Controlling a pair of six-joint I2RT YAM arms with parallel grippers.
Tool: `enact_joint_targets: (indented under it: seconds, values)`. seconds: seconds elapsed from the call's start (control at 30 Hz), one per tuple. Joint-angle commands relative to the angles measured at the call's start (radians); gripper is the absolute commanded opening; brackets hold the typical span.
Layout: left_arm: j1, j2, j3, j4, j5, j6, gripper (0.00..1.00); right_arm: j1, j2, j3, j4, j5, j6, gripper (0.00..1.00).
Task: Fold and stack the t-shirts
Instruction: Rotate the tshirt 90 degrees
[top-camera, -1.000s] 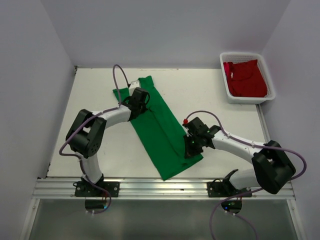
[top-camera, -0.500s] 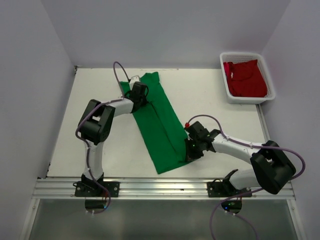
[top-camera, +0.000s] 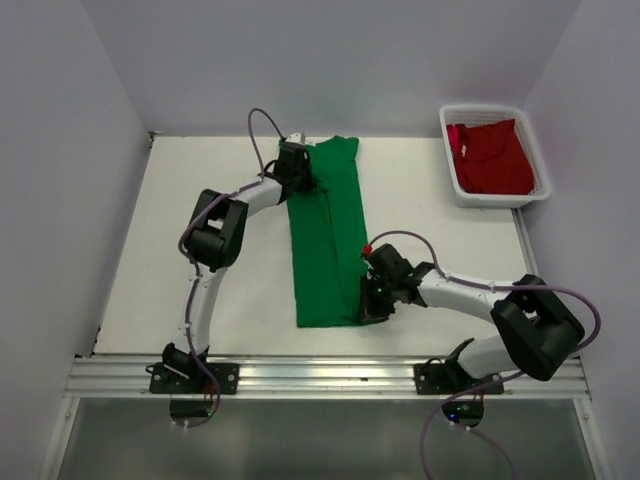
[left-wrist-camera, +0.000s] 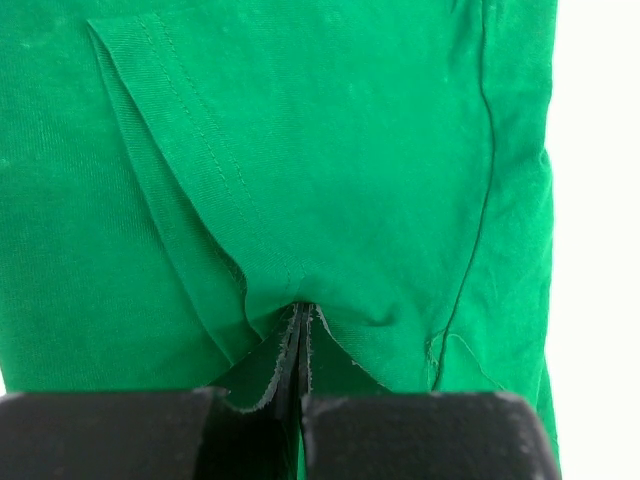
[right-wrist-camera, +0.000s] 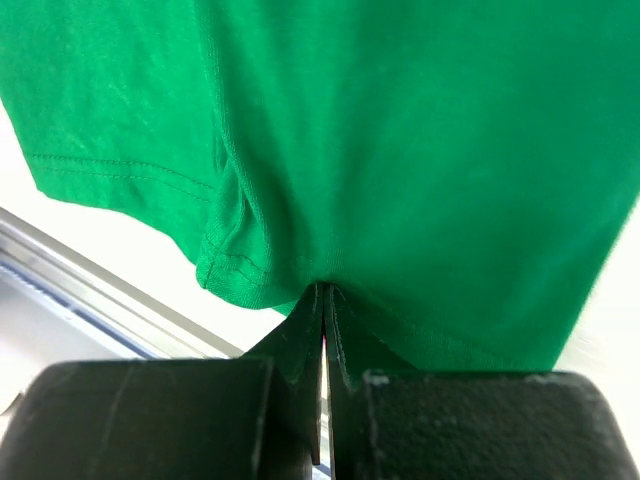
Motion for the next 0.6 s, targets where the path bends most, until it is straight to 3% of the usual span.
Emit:
enact_joint_targets:
  seconds: [0.0, 0.23, 0.37, 0.47, 0.53, 0.57]
  values:
    - [0.017, 0.045, 0.015, -0.072, 0.101, 0.04, 0.0, 0.036, 0.074, -0.017, -0.027, 0.008, 0.024, 0.0]
    - [0.015, -0.076, -0.056, -0.088, 0.142, 0.084, 0.0, 0.093, 0.109, 0.09, -0.07, 0.024, 0.015, 0.0]
    - [0.017, -0.319, -0.206, -0.086, 0.082, 0.123, 0.0, 0.094, 0.04, 0.205, -0.174, 0.056, -0.019, 0.0]
    - [0.017, -0.456, -0.237, -0.132, 0.045, 0.129, 0.0, 0.094, 0.01, 0.299, -0.249, 0.085, -0.053, 0.0]
    - [0.017, -0.545, -0.24, -0.214, 0.028, 0.127, 0.1, 0.094, -0.006, 0.363, -0.286, 0.096, -0.073, 0.02]
    - [0.017, -0.58, -0.274, -0.23, 0.027, 0.127, 0.25, 0.094, -0.013, 0.385, -0.317, 0.102, -0.089, 0.12]
